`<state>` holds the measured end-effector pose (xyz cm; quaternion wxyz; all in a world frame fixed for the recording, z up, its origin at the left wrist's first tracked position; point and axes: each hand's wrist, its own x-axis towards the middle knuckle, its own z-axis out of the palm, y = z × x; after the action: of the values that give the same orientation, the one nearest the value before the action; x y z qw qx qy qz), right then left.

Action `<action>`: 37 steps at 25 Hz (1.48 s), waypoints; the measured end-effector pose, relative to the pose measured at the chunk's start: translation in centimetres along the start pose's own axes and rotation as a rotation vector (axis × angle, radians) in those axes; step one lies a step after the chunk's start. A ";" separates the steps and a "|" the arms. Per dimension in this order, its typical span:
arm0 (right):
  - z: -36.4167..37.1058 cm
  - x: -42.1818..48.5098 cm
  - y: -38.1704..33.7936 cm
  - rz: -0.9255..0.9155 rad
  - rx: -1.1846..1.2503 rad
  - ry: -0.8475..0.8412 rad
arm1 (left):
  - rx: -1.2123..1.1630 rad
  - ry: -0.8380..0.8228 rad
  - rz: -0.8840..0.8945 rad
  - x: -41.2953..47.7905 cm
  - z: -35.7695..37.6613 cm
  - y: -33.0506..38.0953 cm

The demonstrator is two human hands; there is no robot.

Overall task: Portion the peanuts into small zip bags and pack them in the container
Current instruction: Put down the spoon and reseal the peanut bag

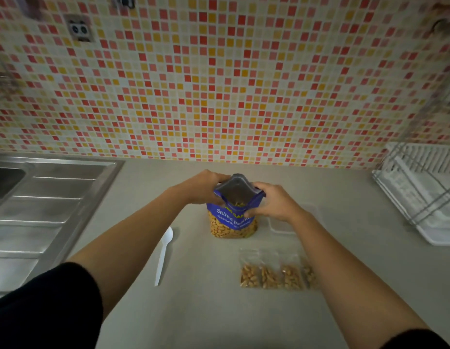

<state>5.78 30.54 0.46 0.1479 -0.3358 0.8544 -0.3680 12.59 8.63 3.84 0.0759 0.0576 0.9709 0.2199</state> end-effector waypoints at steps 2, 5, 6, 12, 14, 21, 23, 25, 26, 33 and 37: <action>-0.5 0.8 0.1 -0.053 0.000 0.018 | 0.091 -0.018 0.023 0.7 -0.5 -0.2; -1.3 1.6 0.8 -0.025 -0.024 -0.020 | 0.203 -0.087 0.041 1.3 -1.2 -1.1; -1.4 1.9 1.2 -0.020 -0.034 -0.026 | 0.217 -0.110 0.046 1.3 -1.4 -1.4; -1.9 3.7 2.5 0.119 0.055 -0.099 | 0.144 -0.155 0.010 1.6 -1.6 -3.3; -1.5 3.8 3.2 0.202 0.255 -0.099 | 0.104 -0.188 -0.034 2.0 -1.6 -3.4; -1.1 2.8 4.1 0.243 0.501 -0.073 | 0.194 -0.181 0.009 5.2 -1.0 0.8; -1.4 2.8 4.1 0.225 0.451 -0.068 | 0.202 -0.130 0.070 6.3 0.5 3.0; -1.4 2.9 4.4 0.195 0.301 -0.013 | 0.237 -0.105 0.098 7.3 1.8 4.4; -1.4 3.0 4.5 0.175 0.202 0.023 | 0.251 -0.092 0.106 7.7 2.1 4.6; -1.1 2.9 4.1 0.174 0.120 0.117 | 0.352 0.019 0.163 6.0 1.7 1.0; -1.0 2.7 4.3 0.158 0.127 0.124 | 0.464 0.074 0.193 3.7 0.6 -2.2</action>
<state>1.35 31.37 -2.01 0.1441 -0.2341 0.8606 -0.4288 8.88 7.48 1.86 0.0036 0.1577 0.9875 -0.0009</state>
